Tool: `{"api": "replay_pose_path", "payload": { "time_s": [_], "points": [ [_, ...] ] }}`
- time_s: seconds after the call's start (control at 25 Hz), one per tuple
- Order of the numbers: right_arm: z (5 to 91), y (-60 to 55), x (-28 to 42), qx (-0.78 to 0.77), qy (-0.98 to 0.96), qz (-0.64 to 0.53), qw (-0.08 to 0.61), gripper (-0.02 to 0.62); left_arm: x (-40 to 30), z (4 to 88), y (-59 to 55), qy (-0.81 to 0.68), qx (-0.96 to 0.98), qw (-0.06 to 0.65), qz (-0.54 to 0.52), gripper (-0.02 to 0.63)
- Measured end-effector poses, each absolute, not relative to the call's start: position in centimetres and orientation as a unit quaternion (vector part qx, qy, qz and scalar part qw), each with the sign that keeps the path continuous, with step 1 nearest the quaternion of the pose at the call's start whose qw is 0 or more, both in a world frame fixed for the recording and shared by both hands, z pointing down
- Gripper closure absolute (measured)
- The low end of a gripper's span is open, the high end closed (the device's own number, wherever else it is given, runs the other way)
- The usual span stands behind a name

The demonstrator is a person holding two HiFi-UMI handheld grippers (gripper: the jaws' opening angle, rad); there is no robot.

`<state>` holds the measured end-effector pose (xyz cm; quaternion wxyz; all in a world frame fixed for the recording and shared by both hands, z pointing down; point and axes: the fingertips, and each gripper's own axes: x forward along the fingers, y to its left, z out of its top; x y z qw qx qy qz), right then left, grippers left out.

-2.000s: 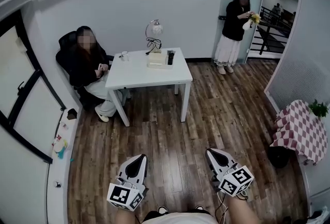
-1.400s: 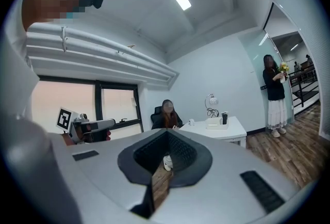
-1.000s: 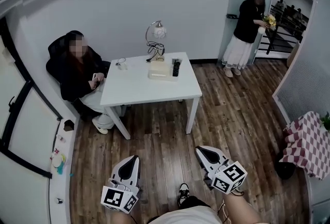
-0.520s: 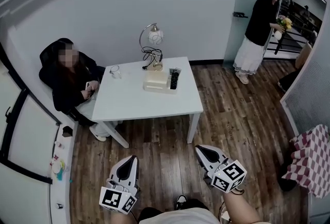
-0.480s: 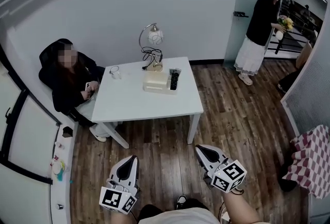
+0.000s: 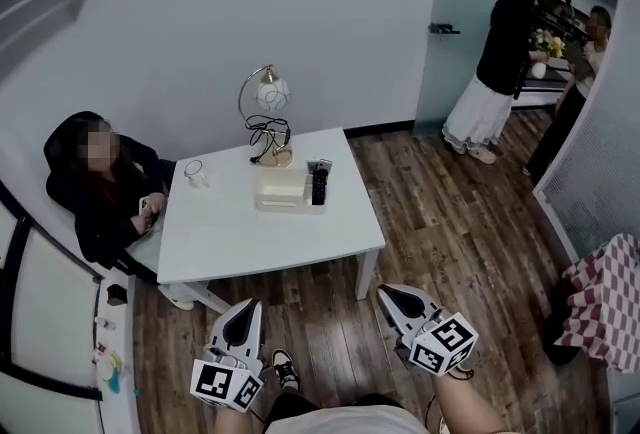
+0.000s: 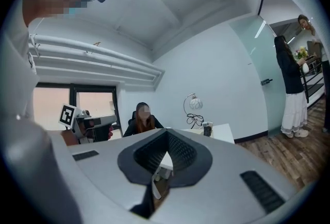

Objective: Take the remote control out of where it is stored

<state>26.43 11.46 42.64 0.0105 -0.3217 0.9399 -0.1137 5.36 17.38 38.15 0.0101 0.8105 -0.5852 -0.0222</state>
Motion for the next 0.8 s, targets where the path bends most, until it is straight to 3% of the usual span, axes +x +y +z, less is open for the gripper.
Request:
{"api": "replay_pose_path", "payload": {
  "time_s": [0.8],
  "points": [
    [40.2, -5.1, 11.3, -0.446, 0.889, -0.104, -0.002, 0.588, -10.5, 37.8, -3.3, -0.480, 0.877, 0.021, -0.013, 0.600]
  ]
}}
